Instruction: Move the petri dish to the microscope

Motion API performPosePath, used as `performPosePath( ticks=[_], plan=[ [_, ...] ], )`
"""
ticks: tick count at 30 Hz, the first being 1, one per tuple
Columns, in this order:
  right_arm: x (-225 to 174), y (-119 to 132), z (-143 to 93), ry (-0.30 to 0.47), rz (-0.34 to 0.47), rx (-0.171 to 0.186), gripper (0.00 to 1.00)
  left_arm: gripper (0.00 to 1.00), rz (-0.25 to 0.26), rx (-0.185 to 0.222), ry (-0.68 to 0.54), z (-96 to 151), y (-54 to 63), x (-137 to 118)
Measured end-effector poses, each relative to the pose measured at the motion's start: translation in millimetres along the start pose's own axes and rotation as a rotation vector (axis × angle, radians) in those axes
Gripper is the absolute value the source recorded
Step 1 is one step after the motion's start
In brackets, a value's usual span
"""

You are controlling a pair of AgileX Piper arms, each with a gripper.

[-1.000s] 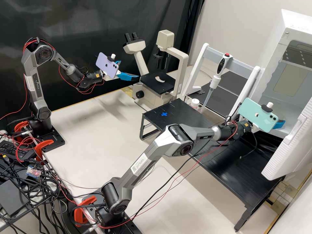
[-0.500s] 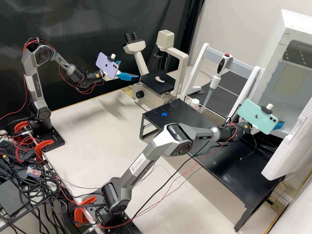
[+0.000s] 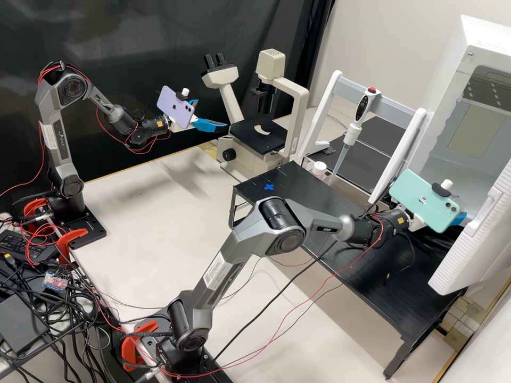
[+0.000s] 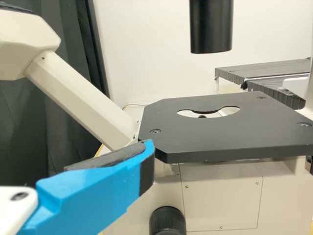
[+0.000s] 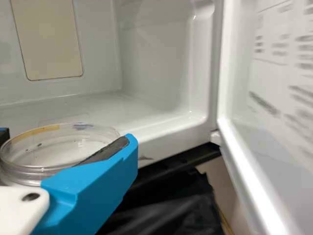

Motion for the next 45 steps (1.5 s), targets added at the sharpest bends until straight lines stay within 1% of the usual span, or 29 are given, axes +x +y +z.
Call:
performPosePath(
  ticks=[4, 5, 10, 13, 16, 18, 21, 24, 25, 27, 28, 31, 32, 34, 39, 40, 41, 42, 44, 45],
  plan=[
    [-22.9, 1.9, 7.1, 0.008, 0.022, 0.008, 0.00, 1.00, 0.000, 0.000, 0.000, 0.0, 0.0, 0.0],
    [-31.3, 3.2, 8.2, 0.014, 0.034, 0.021, 0.00, 1.00, 0.000, 0.000, 0.000, 0.0, 0.0, 0.0],
    [-67.5, 5.7, 10.9, 0.042, 0.081, 0.052, 0.00, 1.00, 0.000, 0.000, 0.000, 0.0, 0.0, 0.0],
    [-90.7, 3.6, 9.8, 0.062, 0.099, 0.052, 0.00, 1.00, 0.000, 0.000, 0.000, 0.0, 0.0, 0.0],
    [-115.8, -2.2, 5.9, 0.091, 0.105, 0.059, 0.00, 1.00, 0.000, 0.000, 0.000, 0.0, 0.0, 0.0],
    [-132.2, -5.9, 2.6, 0.114, 0.106, 0.058, 0.00, 1.00, 0.000, 0.000, 0.000, 0.0, 0.0, 0.0],
    [-156.0, -14.2, -8.7, 0.160, 0.099, 0.061, 0.00, 1.00, 0.000, 0.000, 0.000, 0.0, 0.0, 0.0],
    [-177.7, -29.3, -23.6, 0.223, 0.065, 0.064, 0.00, 1.00, 0.000, 0.000, 0.000, 0.0, 0.0, 0.0],
    [-180.6, -30.6, -26.7, 0.236, 0.062, 0.061, 0.00, 1.00, 0.000, 0.000, 0.000, 0.0, 0.0, 0.0],
    [-192.2, -44.8, -38.6, 0.279, 0.014, 0.034, 0.00, 1.00, 0.000, 0.000, 0.000, 0.0, 0.0, 0.0],
    [-195.0, -48.3, -41.7, 0.290, 0.002, 0.028, 0.00, 1.00, 0.000, 0.000, 0.000, 0.0, 0.0, 0.0],
    [-207.7, -65.7, -58.6, 0.352, -0.052, -0.013, 0.00, 1.00, 0.000, 0.000, 0.000, 0.0, 0.0, 0.0],
    [-209.4, -68.1, -60.4, 0.359, -0.058, -0.023, 0.00, 1.00, 0.000, 0.000, 0.000, 0.0, 0.0, 0.0],
    [-217.3, -80.2, -73.7, 0.412, -0.093, -0.051, 0.00, 1.00, 0.000, 0.000, 0.000, 0.0, 0.0, 0.0],
    [-228.7, -100.6, -95.4, 0.482, -0.133, -0.100, 0.00, 1.00, 0.000, 0.000, 0.000, 0.0, 0.0, 0.0],
    [-230.6, -104.6, -99.2, 0.490, -0.142, -0.102, 0.00, 1.00, 0.000, 0.000, 0.000, 0.0, 0.0, 0.0],
    [-232.4, -108.6, -102.9, 0.498, -0.149, -0.113, 0.00, 1.00, 0.000, 0.000, 0.000, 0.0, 0.0, 0.0],
    [-234.2, -112.5, -106.4, 0.507, -0.156, -0.112, 0.00, 1.00, 0.000, 0.000, 0.000, 0.0, 0.0, 0.0],
    [-237.0, -119.0, -111.2, 0.511, -0.169, -0.121, 0.00, 1.00, 0.000, 0.000, 0.000, 0.0, 0.0, 0.0],
    [-239.2, -123.7, -114.7, 0.514, -0.180, -0.118, 0.00, 1.00, 0.000, 0.000, 0.000, 0.0, 0.0, 0.0]
  ],
)
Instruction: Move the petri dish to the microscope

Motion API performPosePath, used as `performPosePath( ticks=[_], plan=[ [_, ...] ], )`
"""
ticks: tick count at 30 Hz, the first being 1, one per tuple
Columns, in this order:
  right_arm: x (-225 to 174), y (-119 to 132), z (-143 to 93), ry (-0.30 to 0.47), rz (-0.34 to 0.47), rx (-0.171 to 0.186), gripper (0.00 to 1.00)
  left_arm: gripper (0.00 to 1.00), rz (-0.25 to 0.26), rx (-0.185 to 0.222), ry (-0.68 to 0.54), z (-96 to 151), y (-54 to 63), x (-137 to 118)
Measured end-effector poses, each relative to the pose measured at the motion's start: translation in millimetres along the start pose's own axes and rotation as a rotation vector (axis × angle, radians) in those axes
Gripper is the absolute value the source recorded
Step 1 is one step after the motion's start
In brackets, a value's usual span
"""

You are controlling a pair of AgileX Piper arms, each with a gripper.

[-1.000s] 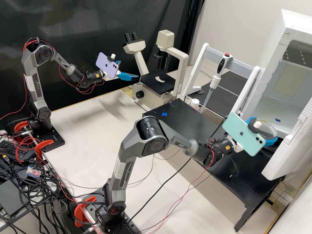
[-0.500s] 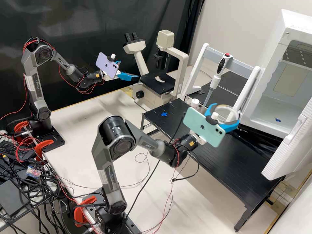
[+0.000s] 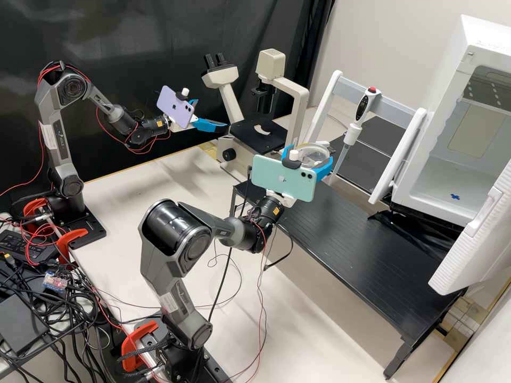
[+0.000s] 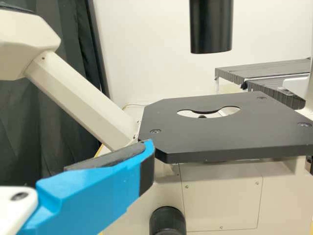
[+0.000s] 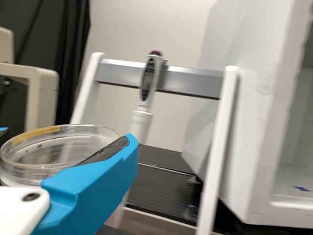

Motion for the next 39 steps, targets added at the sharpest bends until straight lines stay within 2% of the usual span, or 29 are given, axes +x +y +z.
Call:
performPosePath(
  ticks=[11, 14, 23, 28, 37, 39],
  plan=[
    [11.9, -35.0, -45.6, 0.085, -0.059, -0.054, 0.00, 1.00, 0.000, 0.000, 0.000, 0.0, 0.0, 0.0],
    [18.4, -46.4, -57.7, 0.110, -0.104, -0.062, 0.00, 1.00, 0.000, 0.000, 0.000, 0.0, 0.0, 0.0],
    [39.8, -80.7, -81.8, 0.150, -0.241, -0.039, 0.00, 1.00, 0.000, 0.000, 0.000, 0.0, 0.0, 0.0],
    [55.1, -97.2, -91.4, 0.149, -0.285, -0.016, 0.00, 1.00, 0.000, 0.000, 0.000, 0.0, 0.0, 0.0],
    [91.4, -122.9, -100.1, 0.068, -0.309, 0.065, 0.00, 1.00, 0.000, 0.000, 0.000, 0.0, 0.0, 0.0],
    [100.7, -129.0, -99.3, 0.044, -0.312, 0.065, 0.00, 1.00, 0.000, 0.000, 0.000, 0.0, 0.0, 0.0]
  ],
)
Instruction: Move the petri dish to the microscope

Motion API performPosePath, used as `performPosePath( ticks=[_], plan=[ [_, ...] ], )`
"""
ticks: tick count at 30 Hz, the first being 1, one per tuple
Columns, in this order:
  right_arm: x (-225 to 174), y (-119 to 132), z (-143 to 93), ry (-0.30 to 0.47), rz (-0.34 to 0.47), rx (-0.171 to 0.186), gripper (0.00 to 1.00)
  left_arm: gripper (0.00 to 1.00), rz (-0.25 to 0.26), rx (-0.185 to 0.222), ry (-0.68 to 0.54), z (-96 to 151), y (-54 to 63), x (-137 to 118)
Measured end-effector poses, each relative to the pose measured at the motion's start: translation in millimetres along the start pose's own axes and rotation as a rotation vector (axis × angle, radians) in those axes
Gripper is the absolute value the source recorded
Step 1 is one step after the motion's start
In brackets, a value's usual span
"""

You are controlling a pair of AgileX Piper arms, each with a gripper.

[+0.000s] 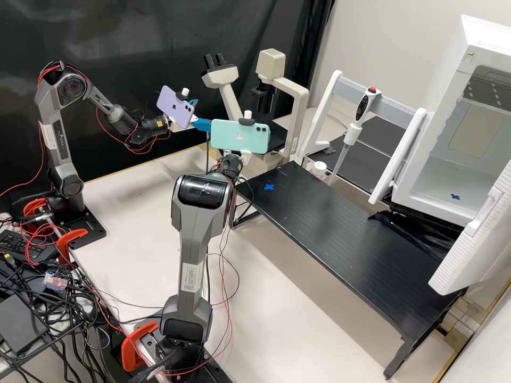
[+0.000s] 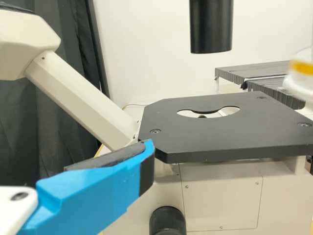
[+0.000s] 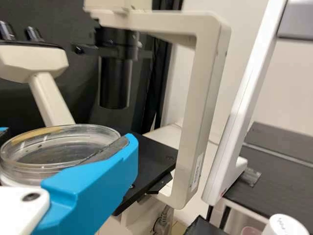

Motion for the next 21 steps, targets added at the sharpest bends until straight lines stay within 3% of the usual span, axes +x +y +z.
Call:
performPosePath(
  ticks=[9, 21],
  plan=[
    [37.5, -20.1, 5.0, -0.059, -0.054, -0.054, 0.00, 1.00, 0.000, 0.000, 0.000, 0.0, 0.0, 0.0],
    [77.3, -32.6, 6.0, -0.104, -0.069, -0.024, 0.00, 1.00, 0.000, 0.000, 0.000, 0.0, 0.0, 0.0]
  ],
)
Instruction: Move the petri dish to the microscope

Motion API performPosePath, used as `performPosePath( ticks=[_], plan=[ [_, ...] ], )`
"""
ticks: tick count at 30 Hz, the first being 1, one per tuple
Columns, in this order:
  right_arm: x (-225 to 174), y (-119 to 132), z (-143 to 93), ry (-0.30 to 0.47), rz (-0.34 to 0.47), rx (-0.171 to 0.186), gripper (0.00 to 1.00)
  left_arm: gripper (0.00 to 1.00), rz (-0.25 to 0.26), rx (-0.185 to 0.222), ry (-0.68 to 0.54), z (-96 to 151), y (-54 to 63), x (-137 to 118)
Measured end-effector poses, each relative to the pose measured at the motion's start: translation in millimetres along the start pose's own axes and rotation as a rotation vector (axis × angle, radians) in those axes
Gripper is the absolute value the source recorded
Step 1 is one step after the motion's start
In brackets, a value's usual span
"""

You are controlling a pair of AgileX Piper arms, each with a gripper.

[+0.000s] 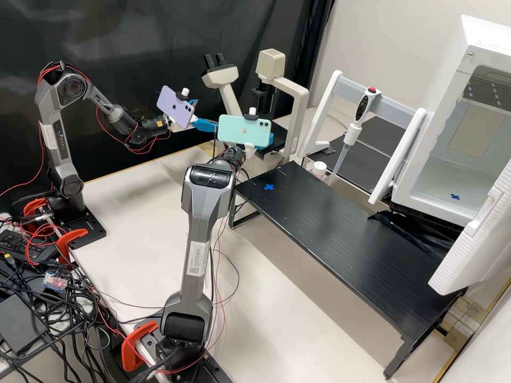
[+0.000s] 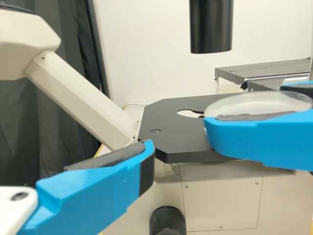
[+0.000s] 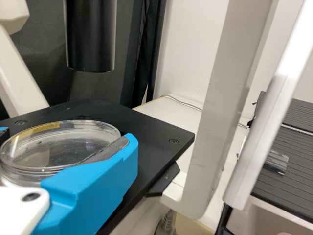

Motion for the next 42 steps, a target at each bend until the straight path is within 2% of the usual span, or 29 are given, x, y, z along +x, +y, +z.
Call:
performPosePath(
  ticks=[12, 20, 21, 26, 30, 42],
  plan=[
    [25.9, 0.9, -7.3, -0.025, -0.060, 0.010, 0.00, 1.00, 0.000, 0.000, 0.000, 0.0, 0.0, 0.0],
    [36.8, 3.0, -0.8, -0.065, -0.079, 0.015, 0.00, 1.00, 0.000, 0.000, 0.000, 0.0, 0.0, 0.0],
    [37.8, 4.6, -0.5, -0.068, -0.074, 0.021, 1.00, 1.00, 0.000, 0.000, 0.000, 0.0, 0.0, 0.0],
    [40.9, 7.6, 7.0, -0.106, -0.074, 0.038, 1.00, 1.00, 0.000, 0.000, 0.000, 0.0, 0.0, 0.0],
    [41.2, 8.8, 8.1, -0.119, -0.074, 0.037, 1.00, 1.00, 0.000, 0.000, 0.000, 0.0, 0.0, 0.0],
    [39.6, 3.1, 10.5, -0.095, -0.089, 0.035, 1.00, 1.00, 0.000, 0.000, 0.000, 0.0, 0.0, 0.0]
  ],
)
